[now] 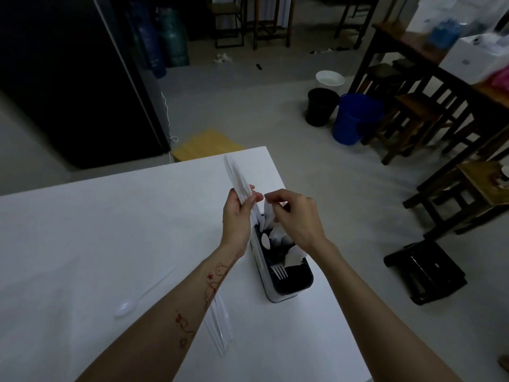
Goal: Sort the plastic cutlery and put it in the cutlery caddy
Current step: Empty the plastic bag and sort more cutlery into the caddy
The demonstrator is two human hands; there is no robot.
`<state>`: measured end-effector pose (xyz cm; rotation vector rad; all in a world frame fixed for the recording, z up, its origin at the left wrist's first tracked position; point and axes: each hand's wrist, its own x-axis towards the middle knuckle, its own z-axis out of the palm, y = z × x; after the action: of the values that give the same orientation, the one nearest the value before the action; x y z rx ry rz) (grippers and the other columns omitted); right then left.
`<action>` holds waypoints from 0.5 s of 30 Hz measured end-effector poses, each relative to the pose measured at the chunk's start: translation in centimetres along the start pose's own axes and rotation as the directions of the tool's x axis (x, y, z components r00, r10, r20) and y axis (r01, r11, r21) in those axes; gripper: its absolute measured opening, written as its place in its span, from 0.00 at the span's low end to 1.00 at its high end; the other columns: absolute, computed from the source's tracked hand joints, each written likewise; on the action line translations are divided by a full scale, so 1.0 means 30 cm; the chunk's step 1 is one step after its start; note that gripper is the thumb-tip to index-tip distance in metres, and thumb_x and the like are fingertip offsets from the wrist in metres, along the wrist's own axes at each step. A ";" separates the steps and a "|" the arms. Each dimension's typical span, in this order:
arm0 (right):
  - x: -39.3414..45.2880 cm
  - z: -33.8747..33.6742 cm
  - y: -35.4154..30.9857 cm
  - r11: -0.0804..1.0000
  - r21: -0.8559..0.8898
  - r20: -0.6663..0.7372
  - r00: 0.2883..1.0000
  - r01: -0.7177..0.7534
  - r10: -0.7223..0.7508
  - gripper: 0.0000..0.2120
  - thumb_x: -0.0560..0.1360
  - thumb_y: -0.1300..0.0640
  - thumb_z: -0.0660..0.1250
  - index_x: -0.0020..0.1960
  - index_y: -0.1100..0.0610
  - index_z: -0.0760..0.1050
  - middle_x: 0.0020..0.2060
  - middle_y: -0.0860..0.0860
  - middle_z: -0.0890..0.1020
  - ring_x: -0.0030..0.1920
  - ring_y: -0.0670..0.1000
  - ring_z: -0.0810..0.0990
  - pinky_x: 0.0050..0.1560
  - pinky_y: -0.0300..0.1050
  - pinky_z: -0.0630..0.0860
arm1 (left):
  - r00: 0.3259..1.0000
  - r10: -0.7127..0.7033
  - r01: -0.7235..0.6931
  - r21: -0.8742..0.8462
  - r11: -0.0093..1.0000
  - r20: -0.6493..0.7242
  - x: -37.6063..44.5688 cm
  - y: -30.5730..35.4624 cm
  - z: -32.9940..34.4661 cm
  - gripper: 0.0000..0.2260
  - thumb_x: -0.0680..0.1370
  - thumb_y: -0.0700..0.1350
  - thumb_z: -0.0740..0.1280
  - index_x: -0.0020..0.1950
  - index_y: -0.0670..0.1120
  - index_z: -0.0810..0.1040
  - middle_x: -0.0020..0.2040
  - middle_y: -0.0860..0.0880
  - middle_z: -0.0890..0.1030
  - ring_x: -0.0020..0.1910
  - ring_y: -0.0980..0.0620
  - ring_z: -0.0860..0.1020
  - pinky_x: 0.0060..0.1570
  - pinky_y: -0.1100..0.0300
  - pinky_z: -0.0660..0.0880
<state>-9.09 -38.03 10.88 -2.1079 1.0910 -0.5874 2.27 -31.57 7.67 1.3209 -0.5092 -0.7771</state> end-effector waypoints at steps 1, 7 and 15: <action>0.000 -0.002 0.001 1.000 0.020 -0.005 1.000 -0.002 0.003 0.12 0.77 0.63 0.63 0.53 0.52 0.83 0.48 0.44 0.85 0.35 0.42 0.82 0.40 0.31 0.76 | 1.000 0.005 -0.005 -0.006 1.000 -0.015 -0.002 -0.002 0.008 0.08 0.80 0.40 0.62 0.58 0.45 0.73 0.48 0.48 0.82 0.53 0.51 0.80 0.58 0.61 0.74; -0.004 -0.005 0.012 0.992 0.119 -0.010 0.999 -0.034 0.036 0.12 0.77 0.63 0.63 0.52 0.53 0.83 0.47 0.44 0.85 0.32 0.42 0.82 0.40 0.35 0.78 | 0.988 0.008 -0.017 -0.058 0.998 -0.152 -0.004 -0.014 0.047 0.07 0.81 0.41 0.60 0.57 0.51 0.74 0.48 0.49 0.82 0.56 0.51 0.79 0.62 0.57 0.72; 0.004 -0.003 0.020 0.980 0.199 -0.010 1.000 -0.027 0.029 0.10 0.77 0.62 0.65 0.52 0.53 0.83 0.45 0.45 0.85 0.33 0.42 0.82 0.39 0.31 0.77 | 0.996 -0.006 0.017 0.119 0.993 -0.091 -0.055 -0.070 0.057 0.09 0.81 0.48 0.62 0.61 0.51 0.70 0.52 0.56 0.80 0.53 0.56 0.79 0.51 0.64 0.76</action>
<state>-9.42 -38.41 10.50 -1.9163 1.0226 -0.6686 -0.50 -31.60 6.11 1.4641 -0.4821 -0.7021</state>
